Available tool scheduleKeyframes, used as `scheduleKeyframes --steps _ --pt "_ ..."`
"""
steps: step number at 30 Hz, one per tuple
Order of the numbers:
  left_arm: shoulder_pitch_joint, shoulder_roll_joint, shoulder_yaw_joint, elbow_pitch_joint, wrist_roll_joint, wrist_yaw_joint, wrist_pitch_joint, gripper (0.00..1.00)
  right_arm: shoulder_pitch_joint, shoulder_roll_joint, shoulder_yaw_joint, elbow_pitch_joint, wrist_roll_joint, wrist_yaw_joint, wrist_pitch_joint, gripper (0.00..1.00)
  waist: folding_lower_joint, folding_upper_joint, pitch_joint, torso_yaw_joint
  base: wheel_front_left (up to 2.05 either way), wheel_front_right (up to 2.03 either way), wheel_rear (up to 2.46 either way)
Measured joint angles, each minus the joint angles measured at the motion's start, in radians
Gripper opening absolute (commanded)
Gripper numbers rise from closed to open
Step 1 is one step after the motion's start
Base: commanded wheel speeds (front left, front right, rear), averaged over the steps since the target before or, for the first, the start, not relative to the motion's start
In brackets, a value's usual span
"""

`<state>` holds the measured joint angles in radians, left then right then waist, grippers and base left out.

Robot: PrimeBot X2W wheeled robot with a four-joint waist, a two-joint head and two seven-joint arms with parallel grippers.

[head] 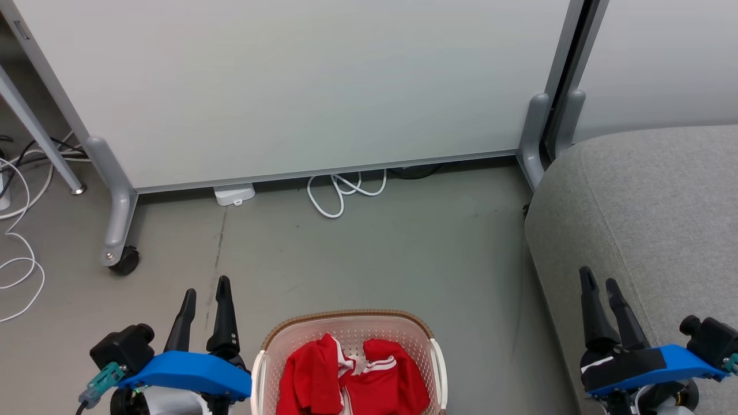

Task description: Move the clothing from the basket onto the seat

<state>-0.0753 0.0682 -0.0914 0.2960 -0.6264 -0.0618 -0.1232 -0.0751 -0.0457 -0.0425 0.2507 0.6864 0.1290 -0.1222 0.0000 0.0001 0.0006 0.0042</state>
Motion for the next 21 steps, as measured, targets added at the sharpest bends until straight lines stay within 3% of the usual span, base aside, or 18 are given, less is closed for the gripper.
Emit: scheduleKeyframes --steps 21 --pt "-0.015 0.000 -0.034 0.042 0.187 -0.025 -0.054 1.00 0.000 -0.001 0.001 0.012 -0.224 0.000 -0.055 1.00 0.0000 0.0000 0.003 0.003 0.00 0.00 0.00"
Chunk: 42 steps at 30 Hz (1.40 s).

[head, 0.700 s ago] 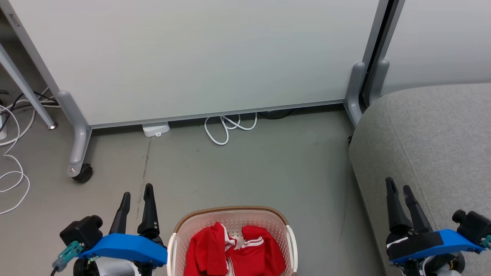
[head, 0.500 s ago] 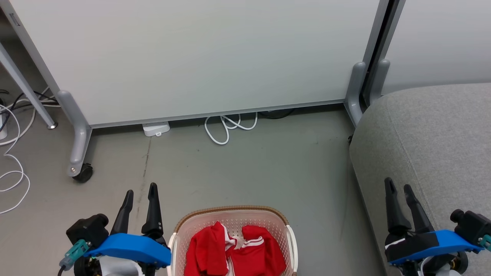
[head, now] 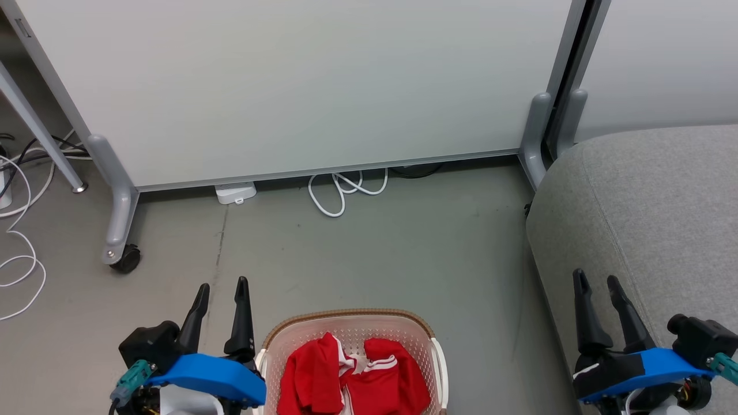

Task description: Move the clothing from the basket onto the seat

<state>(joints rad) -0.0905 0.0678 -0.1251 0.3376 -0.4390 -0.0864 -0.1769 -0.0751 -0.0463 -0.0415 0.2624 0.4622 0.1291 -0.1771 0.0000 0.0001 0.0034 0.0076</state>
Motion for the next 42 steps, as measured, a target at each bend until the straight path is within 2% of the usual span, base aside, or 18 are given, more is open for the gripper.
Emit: scheduleKeyframes --steps 20,42 --pt "-0.006 -0.010 -0.007 0.026 0.140 -0.011 -0.044 1.00 0.000 0.000 0.006 0.012 -0.167 0.000 -0.043 1.00 0.0000 0.0000 0.001 0.002 0.00 0.00 0.00" --pt "-0.018 -0.016 0.009 0.058 0.207 -0.020 -0.082 1.00 -0.003 -0.001 0.012 0.017 -0.308 0.001 -0.081 1.00 0.0000 0.0000 0.005 0.007 0.00 0.00 0.00"
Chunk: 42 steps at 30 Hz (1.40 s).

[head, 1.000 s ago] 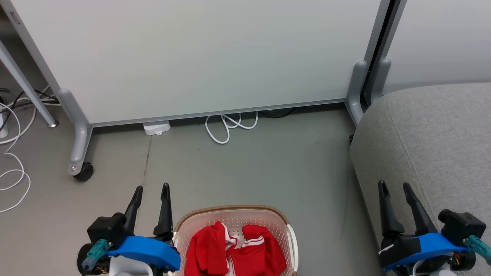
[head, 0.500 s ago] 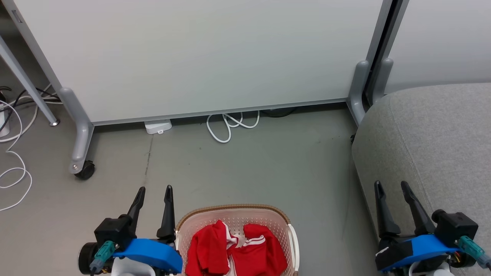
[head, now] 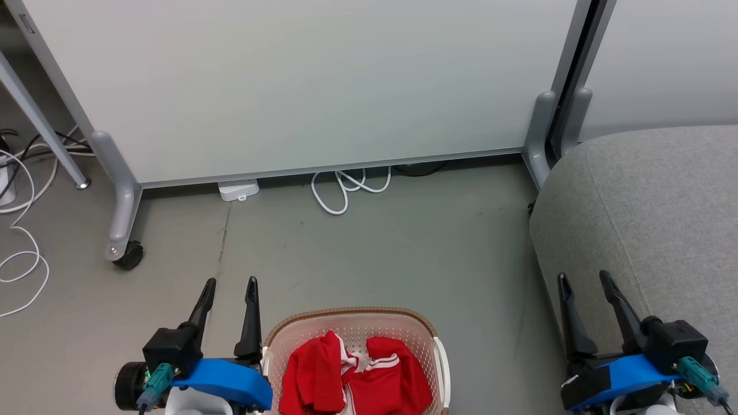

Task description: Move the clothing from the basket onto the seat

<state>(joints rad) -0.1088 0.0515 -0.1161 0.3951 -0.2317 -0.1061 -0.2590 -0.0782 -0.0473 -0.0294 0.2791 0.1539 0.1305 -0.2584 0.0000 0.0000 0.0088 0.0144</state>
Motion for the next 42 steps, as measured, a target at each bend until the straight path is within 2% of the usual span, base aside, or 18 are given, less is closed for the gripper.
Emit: scheduleKeyframes --steps 27,42 --pt "-0.001 -0.001 -0.011 0.006 -0.014 0.004 -0.003 1.00 -0.005 0.000 -0.005 0.026 -0.046 0.000 -0.004 1.00 0.0000 0.0000 0.019 -0.005 0.00 0.00 0.00" --pt "-0.065 -0.001 -0.014 0.097 0.003 0.015 -0.004 1.00 -0.068 -0.001 0.026 -0.019 -0.055 0.000 0.006 1.00 0.0001 0.0000 0.163 -0.059 0.00 0.00 0.00"
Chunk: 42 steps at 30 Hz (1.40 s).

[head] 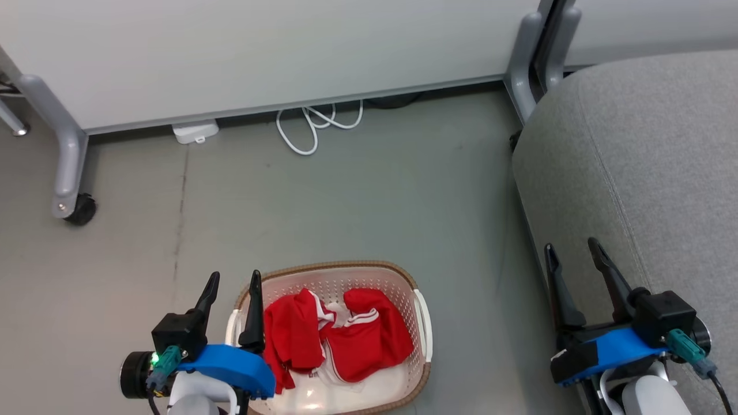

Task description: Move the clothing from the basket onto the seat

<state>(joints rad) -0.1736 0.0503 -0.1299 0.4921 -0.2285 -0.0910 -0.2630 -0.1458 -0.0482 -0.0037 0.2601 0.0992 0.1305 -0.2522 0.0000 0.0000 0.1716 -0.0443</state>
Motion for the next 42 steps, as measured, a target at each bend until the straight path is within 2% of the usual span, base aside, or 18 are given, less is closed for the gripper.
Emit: scheduleKeyframes --steps 14,22,35,42 --pt "-0.230 0.009 0.020 0.248 0.009 0.002 0.000 1.00 -0.113 -0.001 0.043 -0.073 -0.026 0.000 -0.002 1.00 0.0001 0.0000 0.261 -0.093 0.00 0.00 0.00" --pt "-0.349 0.050 0.017 0.415 0.029 0.015 0.000 1.00 -0.159 -0.001 0.082 -0.089 -0.007 0.000 -0.005 1.00 0.0002 -0.0001 0.417 -0.140 0.00 0.00 0.00" --pt "-0.473 0.118 0.048 0.562 0.016 0.037 0.000 1.00 -0.196 -0.002 0.119 -0.123 0.053 0.000 -0.010 1.00 0.0002 0.0000 0.583 -0.237 0.00 0.00 0.00" --pt "-0.527 0.137 0.060 0.642 -0.006 0.051 0.000 1.00 -0.203 -0.002 0.136 -0.137 0.082 0.000 -0.010 1.00 0.0002 -0.0001 0.643 -0.277 0.00 0.00 0.00"
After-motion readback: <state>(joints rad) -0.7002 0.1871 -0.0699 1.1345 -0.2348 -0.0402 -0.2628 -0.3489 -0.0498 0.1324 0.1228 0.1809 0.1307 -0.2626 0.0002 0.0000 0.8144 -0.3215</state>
